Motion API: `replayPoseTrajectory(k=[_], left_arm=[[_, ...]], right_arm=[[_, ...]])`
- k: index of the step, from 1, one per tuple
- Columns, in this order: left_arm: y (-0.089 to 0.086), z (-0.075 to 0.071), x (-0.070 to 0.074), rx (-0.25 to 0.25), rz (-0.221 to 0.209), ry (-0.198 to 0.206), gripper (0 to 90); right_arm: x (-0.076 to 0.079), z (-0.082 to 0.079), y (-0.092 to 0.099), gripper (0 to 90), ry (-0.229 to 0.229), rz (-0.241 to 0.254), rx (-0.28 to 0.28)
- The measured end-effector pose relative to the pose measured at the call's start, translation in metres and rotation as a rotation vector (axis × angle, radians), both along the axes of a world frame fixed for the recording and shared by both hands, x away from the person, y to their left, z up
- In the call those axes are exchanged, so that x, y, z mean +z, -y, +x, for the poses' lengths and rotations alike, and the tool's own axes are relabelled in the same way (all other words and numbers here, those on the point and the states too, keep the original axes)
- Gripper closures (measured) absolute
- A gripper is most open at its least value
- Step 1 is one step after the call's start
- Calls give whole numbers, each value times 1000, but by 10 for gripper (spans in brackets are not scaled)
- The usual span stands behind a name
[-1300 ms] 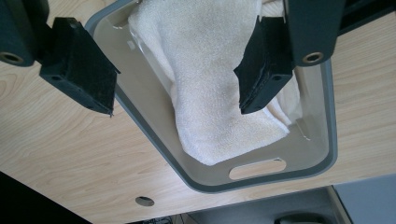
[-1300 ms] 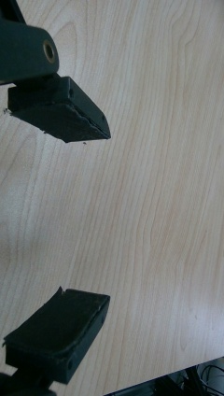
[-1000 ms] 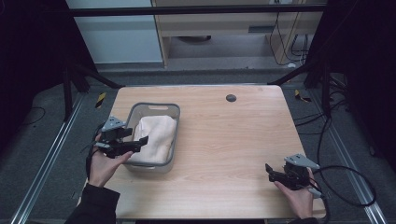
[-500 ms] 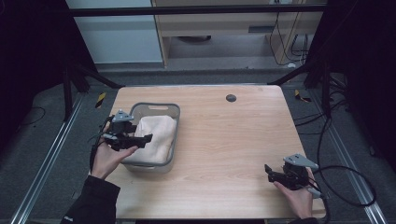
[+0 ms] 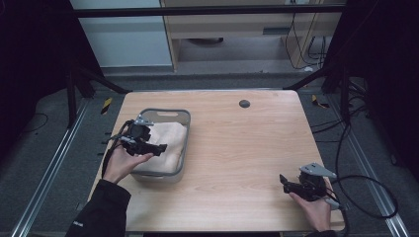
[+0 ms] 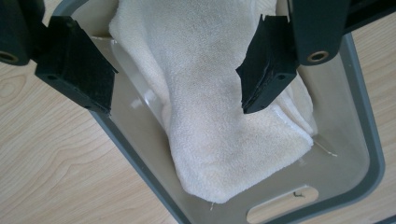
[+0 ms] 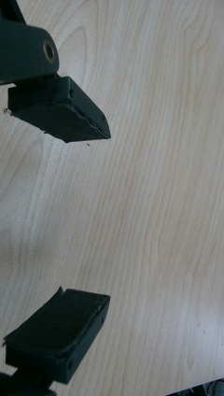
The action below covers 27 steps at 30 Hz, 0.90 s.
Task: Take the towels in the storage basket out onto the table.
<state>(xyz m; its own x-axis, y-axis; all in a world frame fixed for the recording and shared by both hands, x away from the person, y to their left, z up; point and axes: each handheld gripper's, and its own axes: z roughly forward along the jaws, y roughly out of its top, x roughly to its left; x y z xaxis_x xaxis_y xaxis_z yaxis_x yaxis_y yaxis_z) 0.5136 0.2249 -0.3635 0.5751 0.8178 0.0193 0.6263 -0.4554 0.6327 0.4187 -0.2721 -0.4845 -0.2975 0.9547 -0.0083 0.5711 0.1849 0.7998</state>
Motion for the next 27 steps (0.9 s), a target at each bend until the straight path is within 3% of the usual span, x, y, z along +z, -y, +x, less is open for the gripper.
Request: replayPoseTrajectory(k=[27], left_arm=[[6,28,-44,13,94,-149,258]], right_arm=[[-2,1,-1,173,-16,-18,17]])
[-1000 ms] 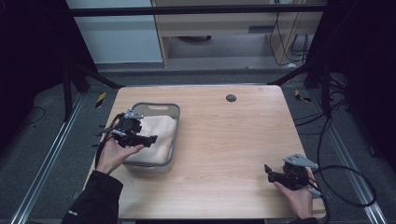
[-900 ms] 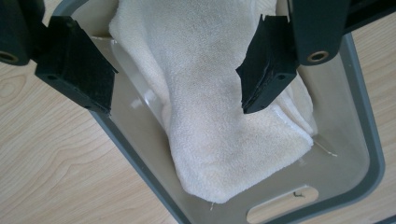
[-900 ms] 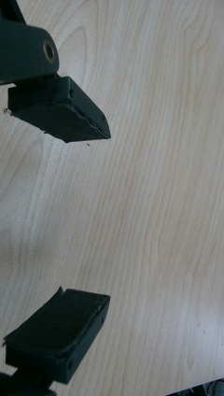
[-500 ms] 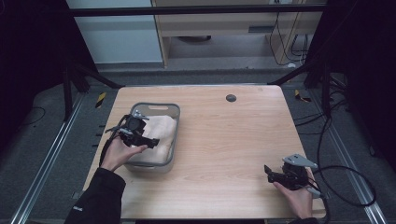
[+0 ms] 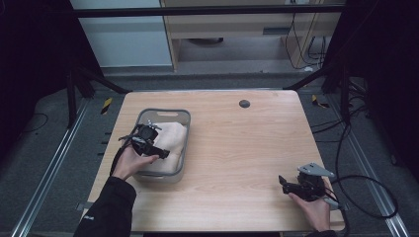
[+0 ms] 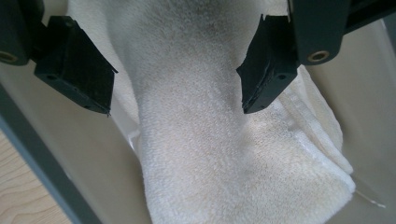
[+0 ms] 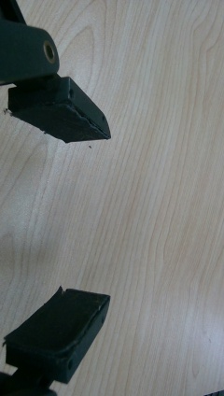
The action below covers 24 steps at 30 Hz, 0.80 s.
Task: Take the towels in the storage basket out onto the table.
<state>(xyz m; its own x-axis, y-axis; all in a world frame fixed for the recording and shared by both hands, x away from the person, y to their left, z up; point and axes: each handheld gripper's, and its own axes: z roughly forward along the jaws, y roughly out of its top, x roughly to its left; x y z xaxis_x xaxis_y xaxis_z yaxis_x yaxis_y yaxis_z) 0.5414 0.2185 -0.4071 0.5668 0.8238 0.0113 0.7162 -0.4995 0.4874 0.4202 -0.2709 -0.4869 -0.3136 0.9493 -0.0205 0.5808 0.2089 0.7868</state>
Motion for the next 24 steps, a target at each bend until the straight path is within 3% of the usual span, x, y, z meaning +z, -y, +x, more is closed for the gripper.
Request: replayPoseTrajectory(k=[5,11,19,24], left_arm=[[0,4,-9,-1,24,-24,275],[-3,6,-12,11,21,-34,337],[-2,8,-13,21,39,-52,499],[-3,7,-11,30,30,-43,595]], right_arm=[[-1,0,-1,173,-7,-4,4],[-1,0,-1,173,-11,-7,9],[-1,0,-1,172,-17,-4,9],[-1,0,-1,172,-19,-4,10]])
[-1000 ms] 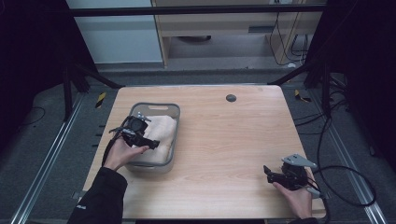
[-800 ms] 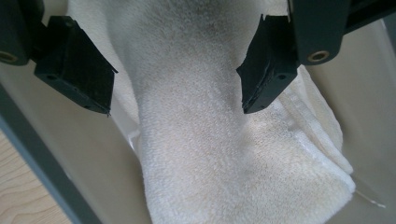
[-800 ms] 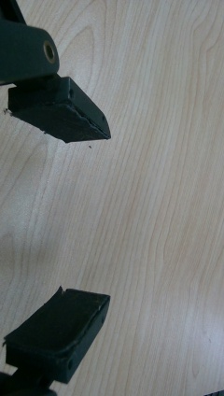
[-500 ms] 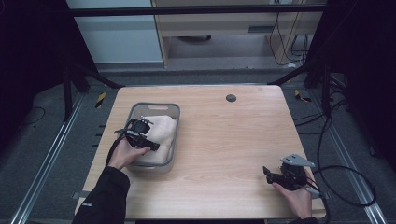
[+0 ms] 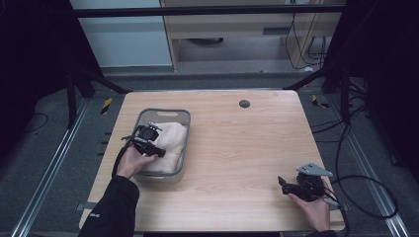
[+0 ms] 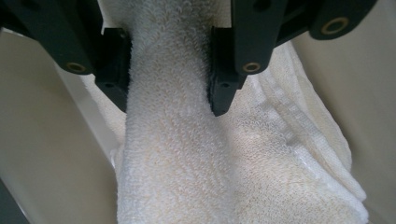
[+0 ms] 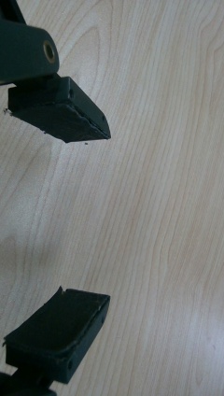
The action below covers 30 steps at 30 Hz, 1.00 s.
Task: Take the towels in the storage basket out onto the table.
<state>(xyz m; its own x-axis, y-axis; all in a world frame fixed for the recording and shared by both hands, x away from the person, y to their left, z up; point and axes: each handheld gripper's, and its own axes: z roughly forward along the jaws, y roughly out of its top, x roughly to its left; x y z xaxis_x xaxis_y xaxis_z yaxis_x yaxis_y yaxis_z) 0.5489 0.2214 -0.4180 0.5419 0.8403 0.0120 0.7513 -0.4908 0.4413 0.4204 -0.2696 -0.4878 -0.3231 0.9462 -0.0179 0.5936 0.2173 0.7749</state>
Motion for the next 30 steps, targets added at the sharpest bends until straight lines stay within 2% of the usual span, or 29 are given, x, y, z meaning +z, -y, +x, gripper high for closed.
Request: replayPoseTrajectory(k=[6,13,30], left_arm=[[-1,-3,4,2,1,15,630],[-8,-6,19,18,-23,48,656],[-17,-23,70,19,-93,173,672]], right_arm=[[0,0,0,172,-1,-1,0],[0,1,0,172,2,-7,-1],[0,0,0,172,1,-8,0]])
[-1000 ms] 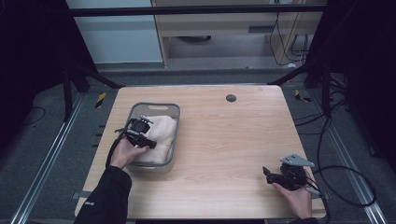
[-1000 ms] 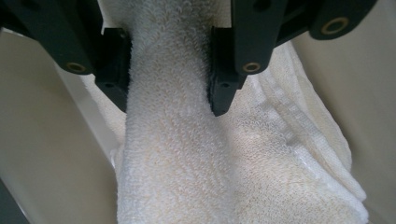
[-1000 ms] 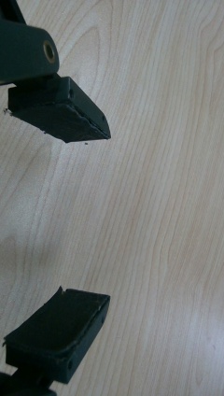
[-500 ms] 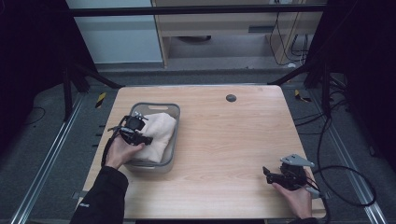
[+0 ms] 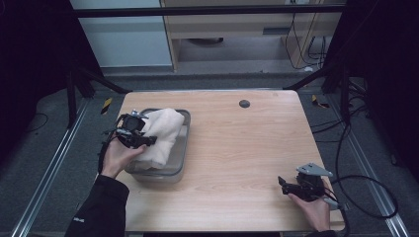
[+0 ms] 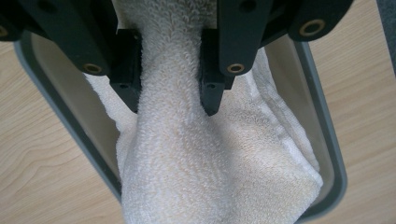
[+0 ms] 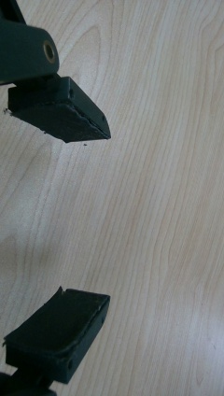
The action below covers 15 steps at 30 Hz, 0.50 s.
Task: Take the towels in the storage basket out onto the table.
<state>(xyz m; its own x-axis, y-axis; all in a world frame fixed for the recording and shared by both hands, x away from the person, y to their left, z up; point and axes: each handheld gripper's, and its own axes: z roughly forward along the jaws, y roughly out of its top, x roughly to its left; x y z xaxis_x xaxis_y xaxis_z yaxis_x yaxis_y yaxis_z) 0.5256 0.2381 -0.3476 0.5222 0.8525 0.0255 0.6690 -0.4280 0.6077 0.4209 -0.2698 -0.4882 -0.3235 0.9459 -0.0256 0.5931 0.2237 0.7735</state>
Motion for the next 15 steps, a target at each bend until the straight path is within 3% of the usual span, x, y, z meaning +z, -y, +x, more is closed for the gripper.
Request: replayPoseTrajectory(k=[15], left_arm=[[3,-18,37,-48,-5,66,672]], right_arm=[[0,0,0,172,-1,4,-1]])
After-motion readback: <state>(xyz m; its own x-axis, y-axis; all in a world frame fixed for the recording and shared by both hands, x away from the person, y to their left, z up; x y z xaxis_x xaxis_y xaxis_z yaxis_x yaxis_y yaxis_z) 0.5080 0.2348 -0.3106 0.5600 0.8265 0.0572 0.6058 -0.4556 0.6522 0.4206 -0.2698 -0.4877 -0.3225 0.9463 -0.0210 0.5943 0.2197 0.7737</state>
